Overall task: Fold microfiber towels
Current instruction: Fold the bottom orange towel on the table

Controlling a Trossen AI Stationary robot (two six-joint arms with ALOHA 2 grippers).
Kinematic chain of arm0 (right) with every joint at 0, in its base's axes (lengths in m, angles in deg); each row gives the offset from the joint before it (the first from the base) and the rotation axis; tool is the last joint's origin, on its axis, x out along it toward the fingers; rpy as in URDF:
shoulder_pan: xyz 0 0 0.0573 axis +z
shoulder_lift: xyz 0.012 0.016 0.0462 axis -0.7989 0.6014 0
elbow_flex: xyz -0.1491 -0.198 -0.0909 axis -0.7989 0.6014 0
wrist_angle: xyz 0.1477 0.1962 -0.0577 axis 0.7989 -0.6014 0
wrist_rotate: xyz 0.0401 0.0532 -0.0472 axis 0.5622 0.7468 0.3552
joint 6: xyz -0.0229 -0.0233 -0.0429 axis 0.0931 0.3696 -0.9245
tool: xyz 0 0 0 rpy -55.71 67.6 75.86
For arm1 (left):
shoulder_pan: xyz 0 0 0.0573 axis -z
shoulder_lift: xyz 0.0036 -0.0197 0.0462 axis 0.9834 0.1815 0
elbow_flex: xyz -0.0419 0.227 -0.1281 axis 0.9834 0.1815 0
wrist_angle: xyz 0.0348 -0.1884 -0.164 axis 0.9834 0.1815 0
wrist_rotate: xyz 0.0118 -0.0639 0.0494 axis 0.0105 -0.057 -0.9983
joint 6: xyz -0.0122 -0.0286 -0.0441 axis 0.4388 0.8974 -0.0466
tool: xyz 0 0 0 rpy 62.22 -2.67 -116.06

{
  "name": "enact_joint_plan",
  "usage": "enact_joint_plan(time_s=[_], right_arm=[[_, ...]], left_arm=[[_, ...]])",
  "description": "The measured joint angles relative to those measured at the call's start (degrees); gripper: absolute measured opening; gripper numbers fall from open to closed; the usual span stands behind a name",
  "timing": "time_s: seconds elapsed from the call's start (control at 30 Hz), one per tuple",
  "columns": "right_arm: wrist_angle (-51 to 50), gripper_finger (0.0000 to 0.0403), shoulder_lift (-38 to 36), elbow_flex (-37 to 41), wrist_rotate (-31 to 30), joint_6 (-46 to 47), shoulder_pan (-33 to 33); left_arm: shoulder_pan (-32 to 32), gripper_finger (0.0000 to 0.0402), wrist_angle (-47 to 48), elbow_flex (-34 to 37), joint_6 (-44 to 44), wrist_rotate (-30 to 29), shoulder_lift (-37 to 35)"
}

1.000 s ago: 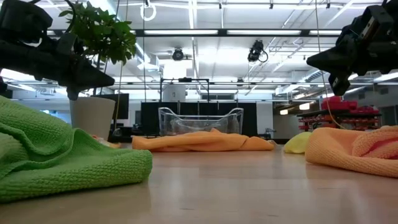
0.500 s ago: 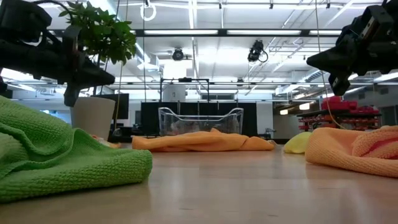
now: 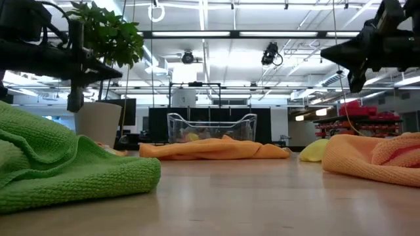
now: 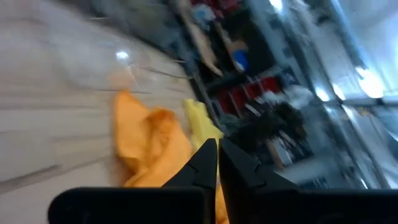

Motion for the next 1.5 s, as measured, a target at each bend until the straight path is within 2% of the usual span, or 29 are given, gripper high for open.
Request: enact_joint_plan(time_s=[0.07,0.17,0.3,0.37,0.5,0.67,0.73,0.8,0.97,1.07,1.3,1.5], right_arm=[[-0.2,0.0025,0.7,-1.1,-2.3,3.0,-0.3],[-2.1,0.0025,4.3,-3.8,-2.4,6.3,-0.4],[-10.2,0.0025,14.7,-11.4,-3.0,11.5,-0.4],[-17.5,0.0025,21.7,-17.2,-4.9,15.8,-0.4],[-39.1,0.0025,36.7,-31.3,-8.9,25.9,-0.4],[-65.8,0.0028,54.8,-47.0,-9.5,37.2,-0.6],[-72.5,0.0034,60.5,-51.5,-6.2,38.6,-1.1],[-76.1,0.0044,64.8,-54.3,-0.3,38.9,-1.6],[-73.7,0.0090,69.9,-54.5,12.1,42.6,2.1],[-70.5,0.0122,70.8,-51.9,16.0,45.7,7.5],[-63.6,0.0170,70.4,-43.8,16.9,47.4,19.3],[-58.5,0.0174,70.1,-36.8,15.9,43.0,21.5]], left_arm=[[0.0,0.0012,0.3,-1.8,-4.2,2.5,0.3],[0.1,0.0006,0.7,-5.8,-11.4,4.1,2.7],[0.1,0.0010,5.4,-11.4,-20.7,5.2,8.9],[0.1,0.0014,8.0,-13.9,-23.9,5.6,12.6],[0.1,0.0013,9.6,-17.2,-27.7,9.3,19.3],[0.2,0.0008,9.5,-19.4,-30.2,14.5,26.0],[0.2,0.0012,9.4,-19.7,-30.1,14.7,28.0],[0.5,0.0020,9.5,-19.7,-29.6,14.7,29.4],[2.8,0.0032,9.3,-19.7,-28.0,14.8,31.1],[4.6,0.0029,9.0,-19.7,-26.9,14.8,31.2],[8.5,0.0010,7.4,-19.7,-26.3,14.7,31.5],[12.8,0.0017,-0.5,-19.7,-23.7,13.2,36.2]])
